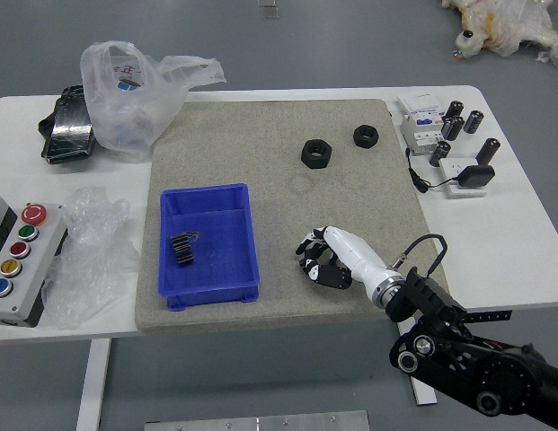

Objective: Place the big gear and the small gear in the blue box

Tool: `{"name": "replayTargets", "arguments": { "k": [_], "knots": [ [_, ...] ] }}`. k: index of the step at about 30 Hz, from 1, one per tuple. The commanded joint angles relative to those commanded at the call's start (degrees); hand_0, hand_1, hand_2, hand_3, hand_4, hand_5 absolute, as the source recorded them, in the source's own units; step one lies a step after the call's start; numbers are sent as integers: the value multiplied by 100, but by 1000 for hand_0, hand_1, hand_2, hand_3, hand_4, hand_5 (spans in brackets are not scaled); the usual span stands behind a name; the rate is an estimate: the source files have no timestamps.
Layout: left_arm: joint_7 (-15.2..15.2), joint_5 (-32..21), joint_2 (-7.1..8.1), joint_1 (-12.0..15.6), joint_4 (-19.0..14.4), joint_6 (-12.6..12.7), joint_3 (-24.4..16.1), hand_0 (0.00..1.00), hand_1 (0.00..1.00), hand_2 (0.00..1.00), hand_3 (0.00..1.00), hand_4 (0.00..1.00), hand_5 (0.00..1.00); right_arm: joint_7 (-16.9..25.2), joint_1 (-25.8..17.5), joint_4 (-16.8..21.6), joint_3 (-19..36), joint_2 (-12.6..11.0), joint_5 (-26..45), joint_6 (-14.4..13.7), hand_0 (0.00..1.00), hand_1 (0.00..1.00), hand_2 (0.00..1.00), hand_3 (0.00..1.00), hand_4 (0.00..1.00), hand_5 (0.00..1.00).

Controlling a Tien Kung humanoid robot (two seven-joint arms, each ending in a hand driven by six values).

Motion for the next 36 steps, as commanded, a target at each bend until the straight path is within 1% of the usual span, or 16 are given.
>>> {"name": "replayTargets", "arguments": {
  "k": [6, 7, 14, 18, 20, 27, 31, 35, 36],
  "knots": [
    [4, 11, -5, -5, 0, -1, -10, 644, 542, 544, 651, 657, 160, 37, 41, -28, 10, 4, 25, -58, 399, 536, 422, 510, 176, 2],
    [3, 8, -6, -5, 0, 0, -8, 645, 542, 543, 651, 658, 160, 43, 46, -34, 11, 5, 34, -65, 395, 535, 421, 509, 195, 2],
    [8, 15, -5, -3, -2, 0, -15, 645, 542, 543, 651, 657, 160, 78, 101, -89, 28, 24, 73, -121, 396, 533, 415, 506, 206, 2],
    [9, 20, -5, -5, -3, -1, -18, 645, 542, 543, 651, 657, 160, 55, 213, -136, 64, 57, 48, -131, 396, 533, 415, 506, 206, 2],
    [11, 25, -5, -6, -5, -3, -21, 644, 542, 544, 651, 657, 158, 37, 296, -158, 76, 86, 28, -132, 395, 536, 417, 507, 224, 2],
    [36, 66, 3, -6, -8, -11, -62, 644, 543, 544, 651, 658, 158, -64, 734, -207, 14, 249, -88, -106, 401, 535, 418, 507, 236, 2],
    [67, 130, 17, -5, -12, -23, -120, 644, 542, 544, 651, 657, 158, -134, 1124, -150, -144, 429, -135, -89, 398, 534, 416, 505, 234, 2],
    [78, 150, 23, -22, -19, -29, -132, 644, 542, 544, 651, 657, 158, -195, 1496, -132, -388, 714, -174, -72, 398, 534, 416, 505, 234, 2],
    [80, 154, 23, -24, -20, -30, -134, 644, 542, 544, 651, 657, 158, -204, 1543, -132, -435, 755, -179, -67, 398, 534, 416, 505, 234, 2]
  ]
}}
